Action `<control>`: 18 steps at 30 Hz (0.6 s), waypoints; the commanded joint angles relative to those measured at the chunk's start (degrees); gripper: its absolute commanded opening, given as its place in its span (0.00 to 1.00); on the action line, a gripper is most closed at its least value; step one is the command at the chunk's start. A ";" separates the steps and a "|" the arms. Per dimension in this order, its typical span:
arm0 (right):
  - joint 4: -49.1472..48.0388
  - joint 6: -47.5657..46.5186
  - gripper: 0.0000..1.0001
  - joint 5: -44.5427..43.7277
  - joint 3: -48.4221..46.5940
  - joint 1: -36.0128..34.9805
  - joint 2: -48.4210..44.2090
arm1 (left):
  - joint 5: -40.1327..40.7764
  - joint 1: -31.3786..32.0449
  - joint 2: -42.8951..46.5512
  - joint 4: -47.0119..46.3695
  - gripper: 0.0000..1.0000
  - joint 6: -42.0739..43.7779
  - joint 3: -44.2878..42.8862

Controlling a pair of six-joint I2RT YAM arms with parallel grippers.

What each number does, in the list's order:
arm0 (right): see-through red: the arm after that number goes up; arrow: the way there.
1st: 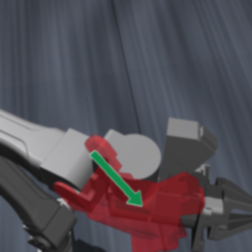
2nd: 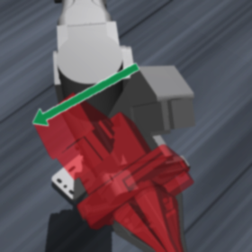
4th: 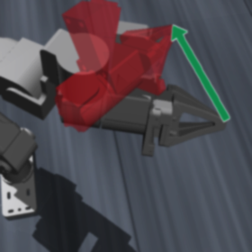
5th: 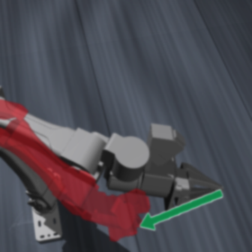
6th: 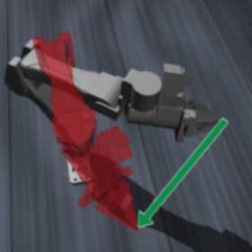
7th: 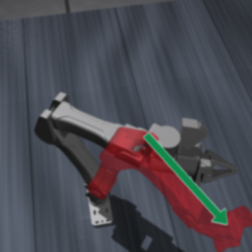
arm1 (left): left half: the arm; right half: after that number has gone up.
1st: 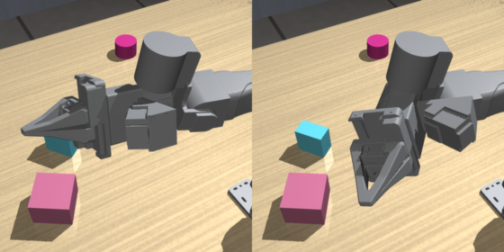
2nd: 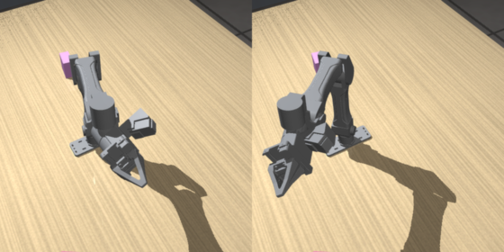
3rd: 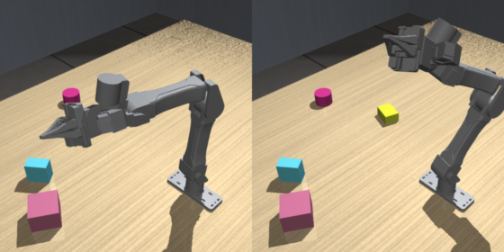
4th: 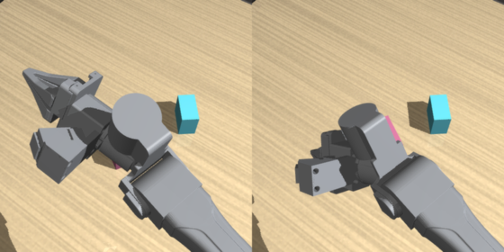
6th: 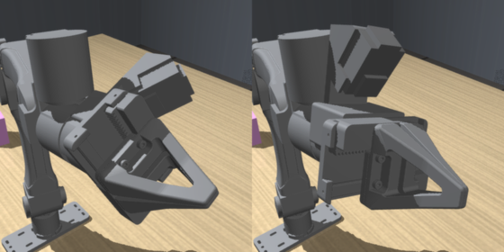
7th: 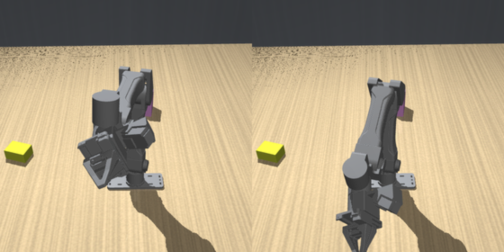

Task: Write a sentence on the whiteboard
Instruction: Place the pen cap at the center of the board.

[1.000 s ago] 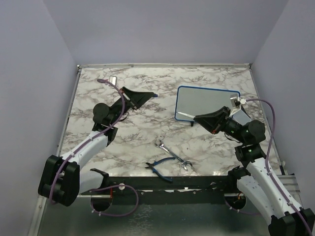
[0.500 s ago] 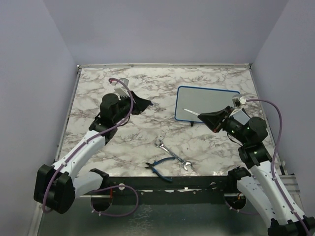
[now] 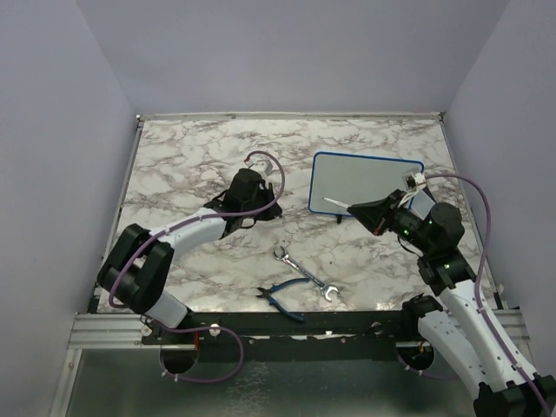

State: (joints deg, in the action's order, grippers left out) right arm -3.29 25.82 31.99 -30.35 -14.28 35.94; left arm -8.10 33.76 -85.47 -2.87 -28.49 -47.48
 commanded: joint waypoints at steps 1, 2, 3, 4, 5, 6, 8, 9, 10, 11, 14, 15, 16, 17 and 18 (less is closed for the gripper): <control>1.18 -0.80 0.01 -1.68 1.54 0.02 -0.32 | -0.24 -0.10 -5.69 0.39 0.00 1.33 -3.48; 1.18 -0.78 0.01 -1.60 1.52 -0.01 -0.13 | -0.45 -0.05 -7.00 0.33 0.00 1.38 -3.86; 1.26 -0.85 0.01 -1.58 1.44 -0.03 0.03 | -0.59 -0.11 -8.16 0.33 0.00 1.48 -4.40; 1.33 -0.91 0.01 -1.64 1.36 -0.04 0.16 | -0.82 -0.10 -9.37 0.40 0.00 1.50 -4.90; 1.43 -1.09 0.01 -1.66 1.30 -0.03 0.24 | -1.07 -0.10 -10.37 0.41 0.00 1.51 -5.31; 1.60 -1.24 0.01 -1.74 1.26 -0.04 0.26 | -1.34 -0.10 -11.21 0.35 0.00 1.44 -5.72; 2.22 -1.55 0.01 -1.79 1.02 -0.04 0.47 | -1.79 -0.10 -12.92 0.33 0.00 1.42 -6.30; 2.54 -1.76 0.01 -1.96 1.00 0.00 0.72 | -1.89 -0.10 -13.51 0.33 0.00 1.46 -6.52; 2.84 -1.88 0.01 -2.09 0.93 -0.03 0.96 | -1.90 -0.17 -14.03 0.33 0.02 1.50 -6.71; 3.11 -2.02 0.01 -2.37 0.98 -0.04 1.16 | -1.85 -0.13 -14.66 0.33 0.05 1.55 -6.93; 3.20 -2.55 0.01 -3.30 1.23 -0.03 1.92 | -1.79 -0.10 -16.16 0.33 0.21 1.59 -7.33; 3.16 -2.70 0.01 -3.76 1.33 -0.04 2.12 | -1.74 -0.11 -16.33 0.33 0.24 1.66 -7.40; 3.20 -3.05 0.01 -4.25 1.39 -0.04 2.26 | -1.46 -0.13 -16.54 0.35 0.28 1.75 -7.38; 3.20 -3.10 0.01 -4.99 1.35 -0.03 2.17 | -1.01 -0.10 -16.49 0.33 0.34 1.88 -7.30; 3.20 -3.14 0.01 -6.02 1.56 0.00 1.93 | -0.55 -0.10 -16.47 0.33 0.42 1.99 -7.23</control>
State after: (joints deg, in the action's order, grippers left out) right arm -1.32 24.32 29.80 -29.26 -14.28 38.06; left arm -8.80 33.71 -100.92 -2.90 -27.53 -53.71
